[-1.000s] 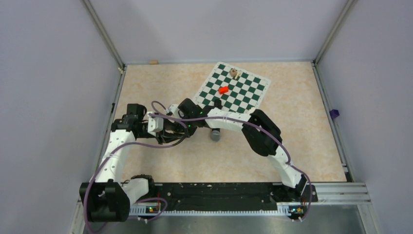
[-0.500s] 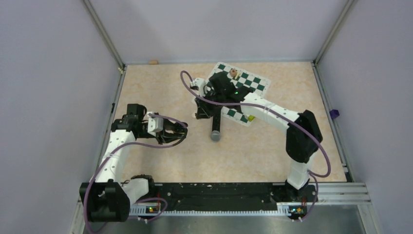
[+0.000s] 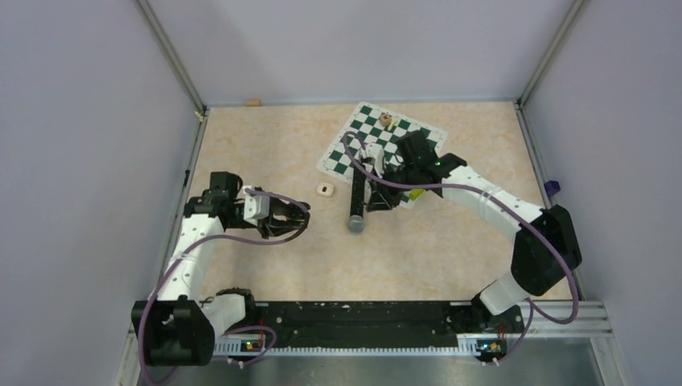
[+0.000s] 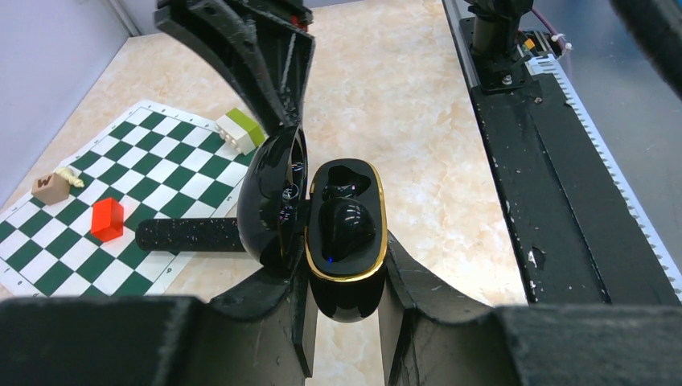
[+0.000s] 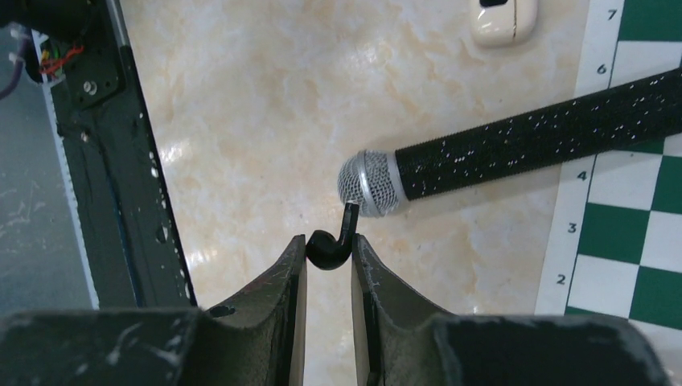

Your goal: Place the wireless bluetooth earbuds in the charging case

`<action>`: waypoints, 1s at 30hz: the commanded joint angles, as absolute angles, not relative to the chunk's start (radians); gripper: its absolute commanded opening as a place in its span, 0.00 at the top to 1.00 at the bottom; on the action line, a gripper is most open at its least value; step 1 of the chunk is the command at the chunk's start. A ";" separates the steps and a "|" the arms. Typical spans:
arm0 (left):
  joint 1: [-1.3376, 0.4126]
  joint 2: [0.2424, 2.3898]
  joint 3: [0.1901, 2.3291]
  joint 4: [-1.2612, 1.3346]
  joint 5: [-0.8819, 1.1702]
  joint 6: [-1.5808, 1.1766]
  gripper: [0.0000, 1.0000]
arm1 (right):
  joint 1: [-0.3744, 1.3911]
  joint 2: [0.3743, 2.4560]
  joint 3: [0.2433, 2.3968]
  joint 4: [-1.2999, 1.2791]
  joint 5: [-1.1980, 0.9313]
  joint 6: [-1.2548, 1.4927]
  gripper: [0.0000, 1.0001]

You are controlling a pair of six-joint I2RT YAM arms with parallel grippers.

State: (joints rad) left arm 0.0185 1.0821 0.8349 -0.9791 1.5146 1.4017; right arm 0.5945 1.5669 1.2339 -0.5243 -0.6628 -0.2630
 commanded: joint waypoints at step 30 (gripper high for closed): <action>0.023 1.129 0.858 -1.161 1.584 1.631 1.00 | 0.575 1.551 0.905 -0.539 -0.338 -0.838 0.47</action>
State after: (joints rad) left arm 0.0185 1.1309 0.8291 -1.1259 1.5288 1.5864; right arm 0.5831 1.5715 0.8715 -0.5976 -0.4259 -0.8646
